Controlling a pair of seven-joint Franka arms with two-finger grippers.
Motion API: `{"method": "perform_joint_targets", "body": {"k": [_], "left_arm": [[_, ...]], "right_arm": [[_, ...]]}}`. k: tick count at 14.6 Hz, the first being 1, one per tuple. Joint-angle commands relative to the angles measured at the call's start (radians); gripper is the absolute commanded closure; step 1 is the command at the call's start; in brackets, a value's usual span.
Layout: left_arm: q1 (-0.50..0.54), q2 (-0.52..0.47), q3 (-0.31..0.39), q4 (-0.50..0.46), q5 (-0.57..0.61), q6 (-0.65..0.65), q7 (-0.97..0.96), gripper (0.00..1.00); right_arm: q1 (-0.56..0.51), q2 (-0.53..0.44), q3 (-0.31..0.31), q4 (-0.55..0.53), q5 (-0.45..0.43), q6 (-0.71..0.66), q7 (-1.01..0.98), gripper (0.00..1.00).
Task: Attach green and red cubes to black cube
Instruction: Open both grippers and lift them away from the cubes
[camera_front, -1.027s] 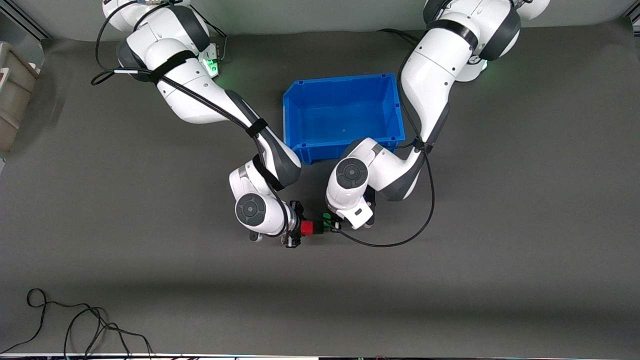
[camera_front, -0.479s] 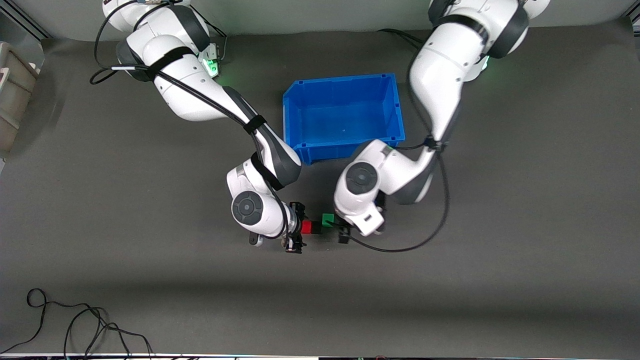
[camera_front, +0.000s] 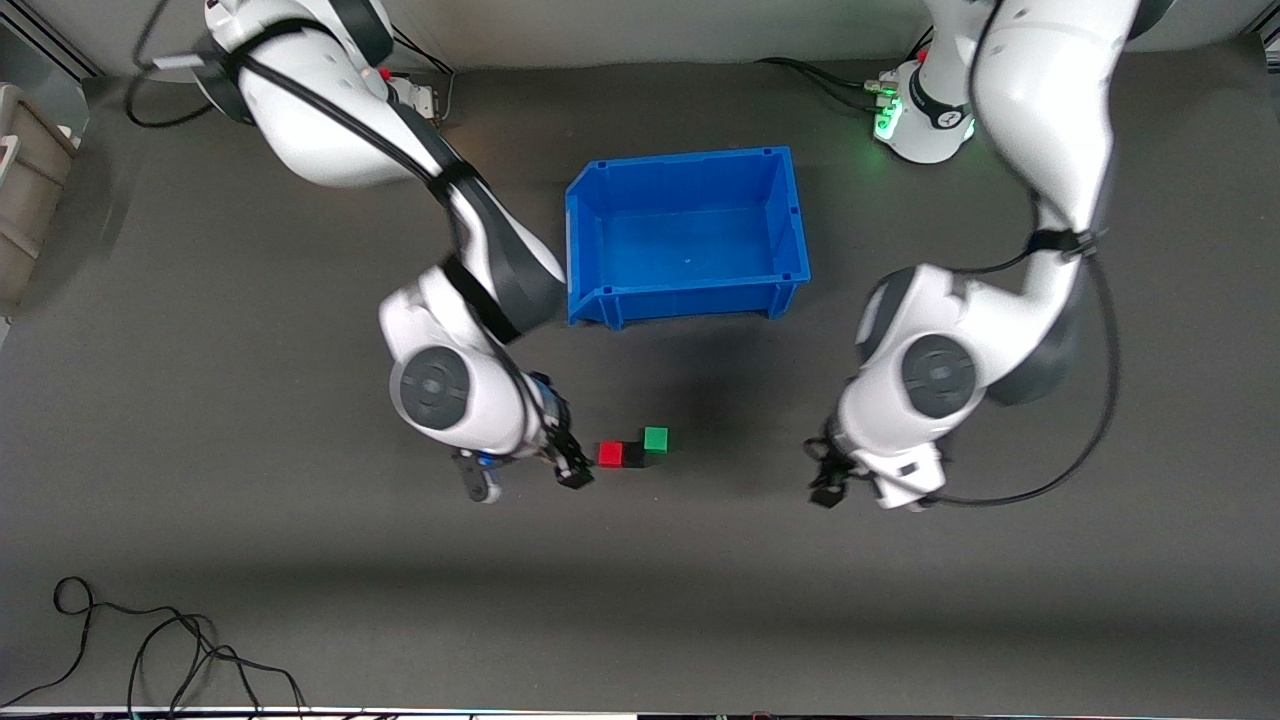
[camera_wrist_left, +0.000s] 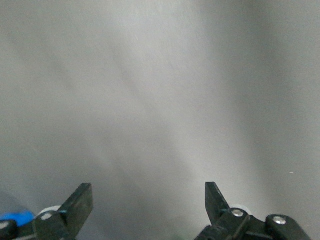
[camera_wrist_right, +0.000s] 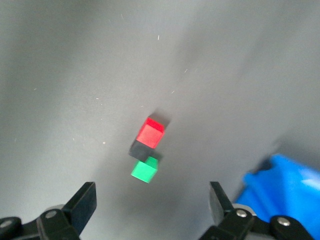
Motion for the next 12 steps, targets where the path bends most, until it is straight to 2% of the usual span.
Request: {"method": "perform_joint_targets", "body": {"k": [1,3,6,8,12], "left_arm": [[0.110,-0.167,-0.011,-0.158,-0.047,-0.045,0.207,0.00],[0.173,-0.193,-0.006,-0.172,-0.050,-0.125,0.424,0.00],[0.286,-0.304,-0.006,-0.292,-0.050,-0.157,0.878,0.00],[0.343,-0.385,-0.004,-0.384,-0.054,-0.153,1.002,0.00],[0.380,-0.551,0.006,-0.544,-0.053,-0.111,1.168,0.00]], "right_arm": [[-0.063,-0.145,0.007,-0.039,-0.022,-0.137,-0.244,0.00],[-0.077,-0.219,-0.004,-0.043,-0.083,-0.258,-0.453,0.01],[-0.146,-0.309,-0.022,-0.044,-0.106,-0.433,-0.735,0.00],[-0.211,-0.357,-0.025,-0.044,-0.106,-0.501,-0.884,0.00],[-0.333,-0.432,-0.037,-0.053,-0.106,-0.611,-1.185,0.01]]}}
